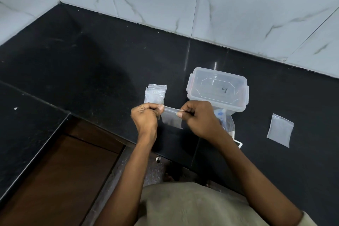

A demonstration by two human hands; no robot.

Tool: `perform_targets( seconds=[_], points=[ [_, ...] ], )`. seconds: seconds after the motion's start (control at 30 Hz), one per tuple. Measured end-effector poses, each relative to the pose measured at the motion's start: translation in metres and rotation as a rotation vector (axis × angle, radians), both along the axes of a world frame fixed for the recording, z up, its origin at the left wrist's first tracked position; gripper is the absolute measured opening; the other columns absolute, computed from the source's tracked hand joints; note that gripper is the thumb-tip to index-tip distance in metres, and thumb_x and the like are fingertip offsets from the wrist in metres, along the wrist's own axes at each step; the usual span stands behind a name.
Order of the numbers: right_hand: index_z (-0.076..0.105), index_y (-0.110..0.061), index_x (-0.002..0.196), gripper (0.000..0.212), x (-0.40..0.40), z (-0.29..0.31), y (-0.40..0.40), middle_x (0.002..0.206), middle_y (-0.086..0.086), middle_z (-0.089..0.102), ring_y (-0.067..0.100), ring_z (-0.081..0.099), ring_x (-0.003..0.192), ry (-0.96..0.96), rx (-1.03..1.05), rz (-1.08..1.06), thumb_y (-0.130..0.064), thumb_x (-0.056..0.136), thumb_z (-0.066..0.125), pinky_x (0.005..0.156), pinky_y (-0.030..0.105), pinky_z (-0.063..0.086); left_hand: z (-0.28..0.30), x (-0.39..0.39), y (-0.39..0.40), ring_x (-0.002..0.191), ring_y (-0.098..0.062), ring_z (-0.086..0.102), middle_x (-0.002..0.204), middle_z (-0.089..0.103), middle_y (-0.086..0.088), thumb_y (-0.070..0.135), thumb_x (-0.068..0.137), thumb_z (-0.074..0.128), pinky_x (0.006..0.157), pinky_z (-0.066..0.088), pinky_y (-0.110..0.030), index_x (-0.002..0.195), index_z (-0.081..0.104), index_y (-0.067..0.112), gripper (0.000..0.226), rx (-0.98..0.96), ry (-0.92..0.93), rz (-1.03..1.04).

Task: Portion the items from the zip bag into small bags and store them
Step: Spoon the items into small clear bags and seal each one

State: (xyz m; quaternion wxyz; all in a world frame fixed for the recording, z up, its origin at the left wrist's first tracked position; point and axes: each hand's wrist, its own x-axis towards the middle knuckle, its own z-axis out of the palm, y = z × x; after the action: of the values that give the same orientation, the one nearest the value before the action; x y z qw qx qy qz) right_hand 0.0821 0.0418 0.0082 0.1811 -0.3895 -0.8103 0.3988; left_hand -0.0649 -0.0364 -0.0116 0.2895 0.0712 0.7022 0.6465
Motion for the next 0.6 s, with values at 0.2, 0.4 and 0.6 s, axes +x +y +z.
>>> perform_targets(
  seconds=[0.2, 0.4, 0.6],
  points=[
    [0.073, -0.007, 0.082, 0.007, -0.044, -0.019, 0.017, 0.078, -0.001, 0.07, 0.006, 0.06, 0.068, -0.061, -0.048, 0.011, -0.01, 0.088, 0.074, 0.068, 0.02, 0.046, -0.025, -0.038, -0.01, 0.06, -0.018, 0.06, 0.066, 0.066, -0.01, 0.009, 0.095, 0.064, 0.052, 0.05, -0.03, 0.076, 0.074, 0.01, 0.021, -0.188, 0.201, -0.139],
    [0.071, -0.009, 0.085, 0.006, -0.08, -0.046, 0.027, 0.089, 0.008, 0.075, 0.027, 0.068, 0.083, -0.152, 0.077, -0.055, -0.01, 0.087, 0.066, 0.078, 0.04, 0.057, -0.041, -0.033, -0.023, 0.083, -0.016, 0.064, 0.099, 0.063, -0.003, 0.004, 0.082, 0.075, 0.078, 0.055, -0.034, 0.093, 0.062, 0.02, 0.024, -0.286, 0.457, -0.198],
    [0.063, -0.007, 0.121, 0.035, -0.073, -0.048, 0.011, 0.111, 0.016, 0.067, 0.034, 0.065, 0.098, -0.153, 0.188, -0.047, -0.004, 0.086, 0.061, 0.087, 0.046, 0.054, -0.056, -0.017, -0.025, 0.088, -0.021, 0.066, 0.101, 0.065, -0.002, -0.002, 0.083, 0.072, 0.087, 0.054, -0.03, 0.105, 0.074, 0.009, 0.025, -0.352, 0.518, -0.457]
  ],
)
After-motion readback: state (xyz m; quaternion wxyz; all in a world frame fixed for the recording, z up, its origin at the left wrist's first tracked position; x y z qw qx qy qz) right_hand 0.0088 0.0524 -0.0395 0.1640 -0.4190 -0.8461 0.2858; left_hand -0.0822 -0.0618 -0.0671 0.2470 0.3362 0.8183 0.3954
